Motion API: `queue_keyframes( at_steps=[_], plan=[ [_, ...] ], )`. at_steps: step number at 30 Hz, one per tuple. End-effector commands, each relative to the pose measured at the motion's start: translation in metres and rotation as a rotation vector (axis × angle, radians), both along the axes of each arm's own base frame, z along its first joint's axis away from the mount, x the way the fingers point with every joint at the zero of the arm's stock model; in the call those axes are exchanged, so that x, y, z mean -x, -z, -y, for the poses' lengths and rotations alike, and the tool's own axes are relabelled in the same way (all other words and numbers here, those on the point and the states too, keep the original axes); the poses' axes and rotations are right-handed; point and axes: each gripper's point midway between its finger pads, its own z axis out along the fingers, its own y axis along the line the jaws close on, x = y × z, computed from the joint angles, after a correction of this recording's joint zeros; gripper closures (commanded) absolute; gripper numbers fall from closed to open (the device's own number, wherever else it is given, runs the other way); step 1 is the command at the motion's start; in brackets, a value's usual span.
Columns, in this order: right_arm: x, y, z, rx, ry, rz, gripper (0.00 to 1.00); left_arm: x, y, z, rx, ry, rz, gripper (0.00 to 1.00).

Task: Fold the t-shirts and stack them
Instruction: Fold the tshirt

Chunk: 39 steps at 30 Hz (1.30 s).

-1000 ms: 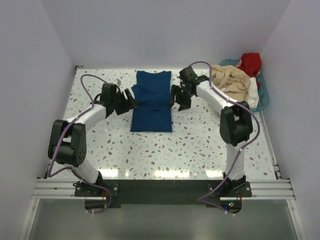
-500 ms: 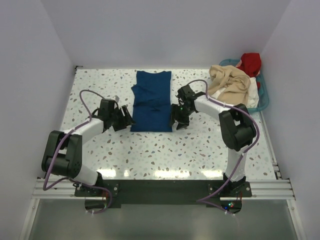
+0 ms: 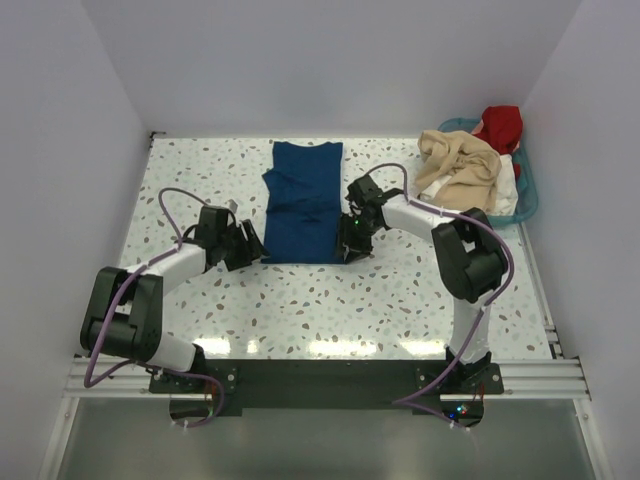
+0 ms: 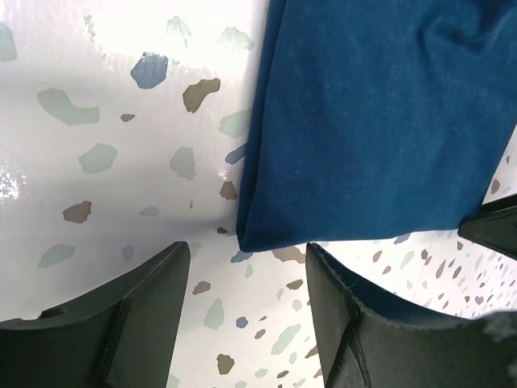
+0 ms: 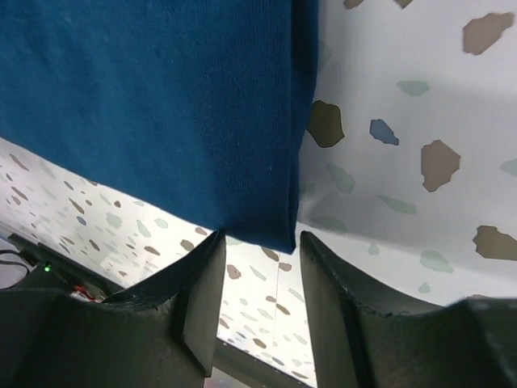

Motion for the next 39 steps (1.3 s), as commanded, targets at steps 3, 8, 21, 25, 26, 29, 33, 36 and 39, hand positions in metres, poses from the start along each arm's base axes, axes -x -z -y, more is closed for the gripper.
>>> queue_keyframes(
  at_steps=[3,8,21,25,26,29,33,36,39],
  plan=[
    [0.003,0.007,-0.006,0.007,-0.007,-0.007,0.58,-0.004,-0.006,-0.002,-0.008,0.003,0.052,0.36],
    [0.0,0.008,-0.003,0.031,-0.018,0.001,0.71,-0.003,-0.001,-0.001,-0.019,0.015,0.044,0.36],
    [0.0,0.008,-0.002,0.037,-0.018,0.0,0.82,-0.006,0.012,0.012,-0.031,0.05,0.007,0.52],
    [-0.001,0.007,-0.002,0.038,-0.016,0.003,0.85,-0.003,0.016,0.018,-0.025,0.065,-0.006,0.55],
    [-0.001,0.007,-0.002,0.04,-0.016,0.003,0.85,-0.003,0.017,0.019,-0.025,0.065,-0.008,0.56],
    [-0.002,0.006,-0.002,0.04,-0.015,0.006,0.88,-0.002,0.019,0.021,-0.01,0.064,-0.011,0.73],
    [-0.002,0.004,-0.002,0.041,-0.015,0.011,0.92,-0.003,0.018,0.023,-0.005,0.064,-0.009,0.97],
    [-0.001,0.0,-0.002,0.041,-0.017,0.009,0.98,-0.006,0.011,0.022,-0.014,0.061,0.002,1.0],
    [-0.001,-0.007,0.0,0.038,-0.016,0.019,1.0,-0.009,0.001,0.021,-0.015,0.058,0.028,1.0]
  ],
)
